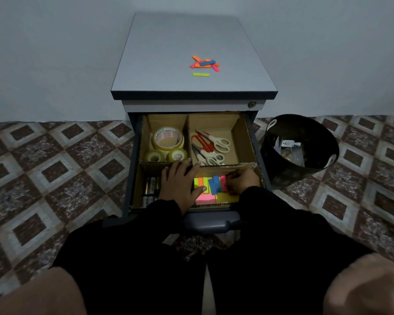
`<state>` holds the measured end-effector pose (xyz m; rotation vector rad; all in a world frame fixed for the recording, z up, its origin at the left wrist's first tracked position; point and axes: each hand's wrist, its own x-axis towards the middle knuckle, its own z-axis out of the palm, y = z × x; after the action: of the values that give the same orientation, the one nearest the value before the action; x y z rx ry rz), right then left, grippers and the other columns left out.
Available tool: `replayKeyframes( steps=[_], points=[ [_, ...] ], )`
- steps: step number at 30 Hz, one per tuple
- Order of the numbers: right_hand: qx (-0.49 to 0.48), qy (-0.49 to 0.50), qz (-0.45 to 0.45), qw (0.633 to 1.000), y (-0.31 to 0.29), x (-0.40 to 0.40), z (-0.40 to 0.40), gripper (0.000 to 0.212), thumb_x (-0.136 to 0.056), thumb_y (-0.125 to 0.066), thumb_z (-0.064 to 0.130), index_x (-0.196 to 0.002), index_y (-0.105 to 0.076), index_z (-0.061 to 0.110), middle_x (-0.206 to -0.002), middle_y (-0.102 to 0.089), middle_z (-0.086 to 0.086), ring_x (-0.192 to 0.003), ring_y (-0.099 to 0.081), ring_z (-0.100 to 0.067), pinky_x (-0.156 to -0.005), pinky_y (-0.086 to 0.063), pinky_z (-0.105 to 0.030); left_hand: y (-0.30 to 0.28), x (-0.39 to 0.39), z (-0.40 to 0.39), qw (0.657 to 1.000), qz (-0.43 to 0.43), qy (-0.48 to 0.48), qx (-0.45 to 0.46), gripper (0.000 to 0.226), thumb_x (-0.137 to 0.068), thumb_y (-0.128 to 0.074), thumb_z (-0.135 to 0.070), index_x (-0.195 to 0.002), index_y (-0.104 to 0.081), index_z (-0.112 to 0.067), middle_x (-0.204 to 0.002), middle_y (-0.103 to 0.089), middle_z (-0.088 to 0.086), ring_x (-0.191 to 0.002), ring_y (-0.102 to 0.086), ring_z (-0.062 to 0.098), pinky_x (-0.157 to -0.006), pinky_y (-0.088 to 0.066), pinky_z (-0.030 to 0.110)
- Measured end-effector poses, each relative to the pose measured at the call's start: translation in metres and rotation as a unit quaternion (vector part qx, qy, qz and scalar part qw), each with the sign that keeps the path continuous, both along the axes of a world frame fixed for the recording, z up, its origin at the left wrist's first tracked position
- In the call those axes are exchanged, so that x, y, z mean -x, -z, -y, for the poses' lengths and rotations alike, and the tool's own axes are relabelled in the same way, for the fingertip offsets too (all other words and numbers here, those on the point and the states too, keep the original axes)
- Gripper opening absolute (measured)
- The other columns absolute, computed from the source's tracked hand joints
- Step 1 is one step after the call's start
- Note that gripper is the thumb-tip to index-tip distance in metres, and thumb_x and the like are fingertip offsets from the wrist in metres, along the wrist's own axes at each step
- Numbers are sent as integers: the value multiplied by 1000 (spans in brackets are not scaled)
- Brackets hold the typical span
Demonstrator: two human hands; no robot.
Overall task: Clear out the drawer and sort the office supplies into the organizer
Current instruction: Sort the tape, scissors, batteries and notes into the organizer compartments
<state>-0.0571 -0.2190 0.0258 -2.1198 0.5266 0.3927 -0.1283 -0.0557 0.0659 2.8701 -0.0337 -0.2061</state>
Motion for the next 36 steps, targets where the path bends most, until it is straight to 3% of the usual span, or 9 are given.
replayKeyframes(
  steps=[10, 15, 18, 23, 25, 28, 31, 36],
  points=[
    [-67, -23, -24, 997, -7, 6, 4, 21, -85, -62, 3, -68, -62, 15, -85, -65, -9, -89, -66, -28, -86, -54, -43, 0, 1, 0, 1000, 1, -1, 6, 65, -94, -42, -50, -149, -16, -29, -157, -10, -2, -145, -2, 21, -115, -6, 43],
    [-66, -20, -7, 998, -6, 6, 7, 26, -83, -61, 0, -62, -61, 15, -75, -63, -9, -75, -61, -26, -83, -55, -45, 0, 1, 0, 1000, 7, -1, 4, 65, -94, -42, -50, -149, -16, -29, -157, -11, -2, -145, -3, 21, -115, -7, 43],
    [-54, -29, 14, 998, -12, 9, 10, 25, -83, -61, 3, -62, -58, 16, -71, -59, -8, -62, -53, -21, -69, -51, -37, 2, 1, -2, 1000, 18, 0, 4, 65, -93, -43, -52, -148, -18, -30, -157, -14, -3, -144, -7, 20, -115, -8, 41],
    [-90, -74, 78, 990, -39, 5, 14, 24, -81, -63, -3, -68, -53, 14, -67, -54, -2, -58, -49, -13, -48, -41, -23, -11, -12, -8, 997, 63, -22, 36, 59, -91, -50, -48, -143, -32, -29, -150, -30, -2, -137, -26, 20, -113, -18, 40],
    [-97, -84, 122, 984, -54, -5, 14, 20, -83, -61, -2, -72, -53, 13, -70, -55, -2, -65, -52, -14, -51, -43, -20, -22, -25, -13, 993, 99, -25, 62, 54, -88, -55, -42, -138, -43, -25, -143, -42, 0, -132, -36, 22, -109, -28, 40],
    [-104, -110, 167, 974, -79, -25, 13, 18, -85, -57, -4, -80, -55, 13, -74, -55, -1, -72, -53, -16, -66, -46, -27, -43, -46, -23, 979, 179, -28, 94, 47, -84, -55, -42, -123, -60, -16, -126, -58, 6, -118, -51, 27, -99, -38, 39],
    [-110, -130, 207, 963, -105, -49, 12, 20, -85, -53, -8, -84, -55, 11, -75, -54, 0, -72, -52, -14, -66, -45, -24, -69, -70, -30, 982, 161, -40, 89, 44, -88, -51, -44, -123, -59, -19, -128, -55, 2, -119, -47, 23, -99, -34, 36],
    [-84, -139, 272, 949, -140, -96, 4, 21, -84, -57, -4, -80, -57, 17, -76, -57, 3, -79, -55, -17, -73, -49, -27, -104, -117, -44, 974, 207, -49, 74, 37, -89, -57, -38, -121, -60, -22, -126, -57, 1, -117, -48, 22, -99, -37, 36]
  ],
)
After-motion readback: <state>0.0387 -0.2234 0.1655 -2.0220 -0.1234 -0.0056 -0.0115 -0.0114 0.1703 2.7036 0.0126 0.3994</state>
